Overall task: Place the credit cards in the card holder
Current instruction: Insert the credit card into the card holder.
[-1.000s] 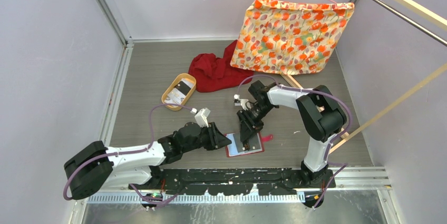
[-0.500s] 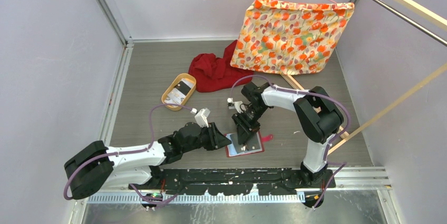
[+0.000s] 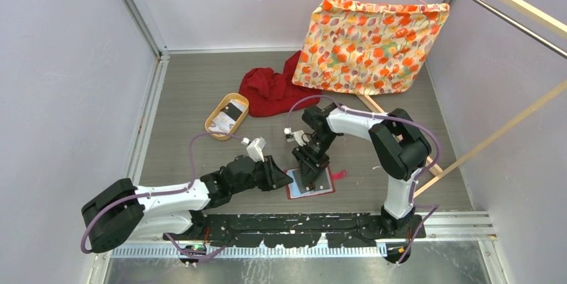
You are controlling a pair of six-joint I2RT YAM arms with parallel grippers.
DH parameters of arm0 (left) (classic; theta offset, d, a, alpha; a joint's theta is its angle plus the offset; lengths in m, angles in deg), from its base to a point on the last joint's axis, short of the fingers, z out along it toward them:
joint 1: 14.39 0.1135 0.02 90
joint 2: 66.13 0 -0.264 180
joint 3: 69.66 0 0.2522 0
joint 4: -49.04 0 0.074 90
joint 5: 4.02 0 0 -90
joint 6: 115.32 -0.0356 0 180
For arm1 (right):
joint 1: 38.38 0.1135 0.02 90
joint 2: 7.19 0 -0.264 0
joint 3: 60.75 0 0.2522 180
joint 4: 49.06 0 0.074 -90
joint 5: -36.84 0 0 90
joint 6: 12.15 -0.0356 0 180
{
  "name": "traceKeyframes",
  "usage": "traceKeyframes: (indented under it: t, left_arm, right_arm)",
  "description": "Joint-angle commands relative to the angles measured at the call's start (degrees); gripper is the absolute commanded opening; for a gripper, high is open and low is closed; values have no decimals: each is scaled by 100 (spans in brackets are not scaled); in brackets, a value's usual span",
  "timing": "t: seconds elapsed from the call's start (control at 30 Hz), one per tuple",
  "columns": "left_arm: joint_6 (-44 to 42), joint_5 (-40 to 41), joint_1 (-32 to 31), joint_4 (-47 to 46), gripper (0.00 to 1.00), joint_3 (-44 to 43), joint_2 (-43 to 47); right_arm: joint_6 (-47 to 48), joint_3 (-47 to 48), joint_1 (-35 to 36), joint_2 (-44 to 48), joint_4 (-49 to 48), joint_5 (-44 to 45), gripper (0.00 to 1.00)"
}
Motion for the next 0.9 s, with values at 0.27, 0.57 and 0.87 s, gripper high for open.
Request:
traceKeyframes:
  t: [0.27,0.57,0.87]
  left_arm:
    - [-84,138,15,-55,29,87,191]
    - [-83,353,15,-27,29,208,383]
    - [-67,360,15,-122,29,239,280]
  right_arm:
    - [559,410,306,133,408,160,54]
    - [234,166,302,201,24,942,47]
    - [71,210,304,-135,0,891,47]
